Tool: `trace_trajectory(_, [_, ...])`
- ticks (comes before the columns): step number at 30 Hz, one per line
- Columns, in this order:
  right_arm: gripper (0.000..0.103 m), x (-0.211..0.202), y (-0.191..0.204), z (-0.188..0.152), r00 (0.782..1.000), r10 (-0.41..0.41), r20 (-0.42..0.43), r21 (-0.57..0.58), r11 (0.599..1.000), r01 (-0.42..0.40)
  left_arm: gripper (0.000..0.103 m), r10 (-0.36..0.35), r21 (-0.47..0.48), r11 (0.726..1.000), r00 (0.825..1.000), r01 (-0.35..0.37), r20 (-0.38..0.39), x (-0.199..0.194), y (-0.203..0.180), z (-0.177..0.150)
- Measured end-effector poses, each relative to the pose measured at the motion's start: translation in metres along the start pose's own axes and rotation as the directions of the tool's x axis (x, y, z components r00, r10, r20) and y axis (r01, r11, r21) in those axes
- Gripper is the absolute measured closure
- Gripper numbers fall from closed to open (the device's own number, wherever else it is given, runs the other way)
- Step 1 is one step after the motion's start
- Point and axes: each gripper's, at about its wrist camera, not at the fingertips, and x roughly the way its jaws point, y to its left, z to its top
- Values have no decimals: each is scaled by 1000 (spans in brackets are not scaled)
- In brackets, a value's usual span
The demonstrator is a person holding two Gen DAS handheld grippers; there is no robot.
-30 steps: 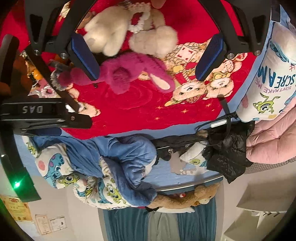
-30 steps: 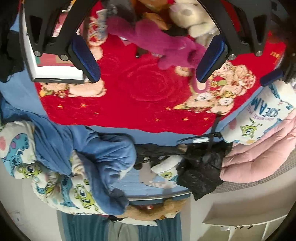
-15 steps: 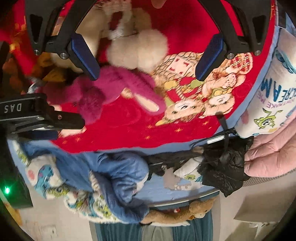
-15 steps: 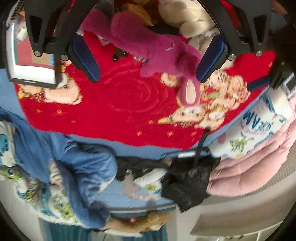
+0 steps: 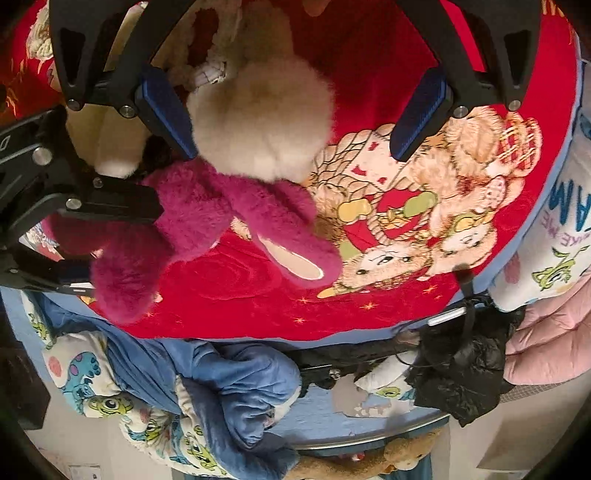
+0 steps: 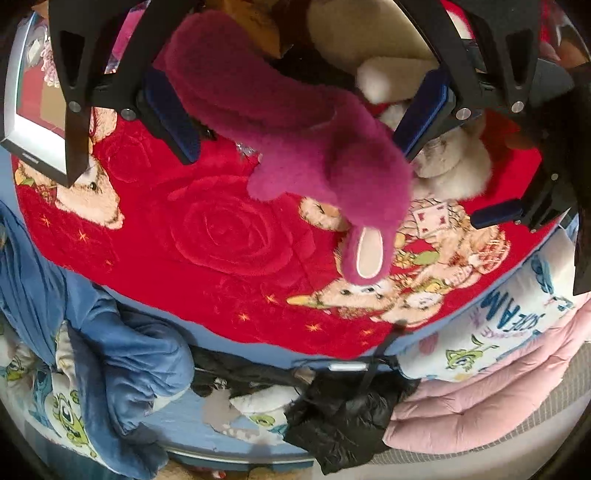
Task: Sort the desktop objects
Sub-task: 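Move both tools back to the heap of plush toys, then grasp the cream plush toy with the left tool while the right tool grasps the pink plush bear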
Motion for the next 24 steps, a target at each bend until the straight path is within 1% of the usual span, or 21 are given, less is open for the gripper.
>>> trace_trajectory(3, [0,4,-3,-3,999,42,-18,16,999,-42,0,-27,15,1000,999,27,-28,8,-5,-2])
trace_trajectory(5, [0,7,-4,-5,998,58,-25,15,998,-58,0,-43,-5,999,998,43,-47,12,-3,-3])
trace_trajectory(9, [0,16,-5,-11,995,86,-42,25,996,-85,0,-113,-69,992,988,106,-105,25,6,-6])
trace_trajectory(12, [0,20,-5,-13,996,82,-35,24,996,-81,0,-124,-84,990,987,116,-99,25,8,-8])
trace_trajectory(14, [4,21,-3,-14,996,79,-31,20,997,-79,0,-116,-78,991,989,109,-97,24,6,-8])
trace_trajectory(16, [13,22,-4,-14,996,89,-25,28,996,-89,0,-120,-84,990,988,112,-99,24,6,-9])
trace_trajectory(17, [16,22,-5,-14,995,99,-19,35,995,-98,1,-129,-90,989,987,120,-101,24,6,-9])
trace_trajectory(19, [25,21,-6,-14,994,113,-11,44,993,-113,7,-141,-101,986,985,131,-102,24,6,-9])
trace_trajectory(20, [28,20,-7,-14,993,122,-7,46,992,-121,9,-148,-103,985,984,138,-97,23,6,-9])
trace_trajectory(22, [37,18,-7,-14,991,137,3,53,989,-137,20,-161,-101,983,983,152,-91,20,6,-10])
trace_trajectory(23, [38,18,-7,-14,990,140,7,53,989,-140,24,-172,-100,982,981,163,-90,19,5,-10])
trace_trajectory(24, [42,18,-7,-14,990,142,10,53,988,-142,35,-189,-99,979,978,180,-90,18,3,-10])
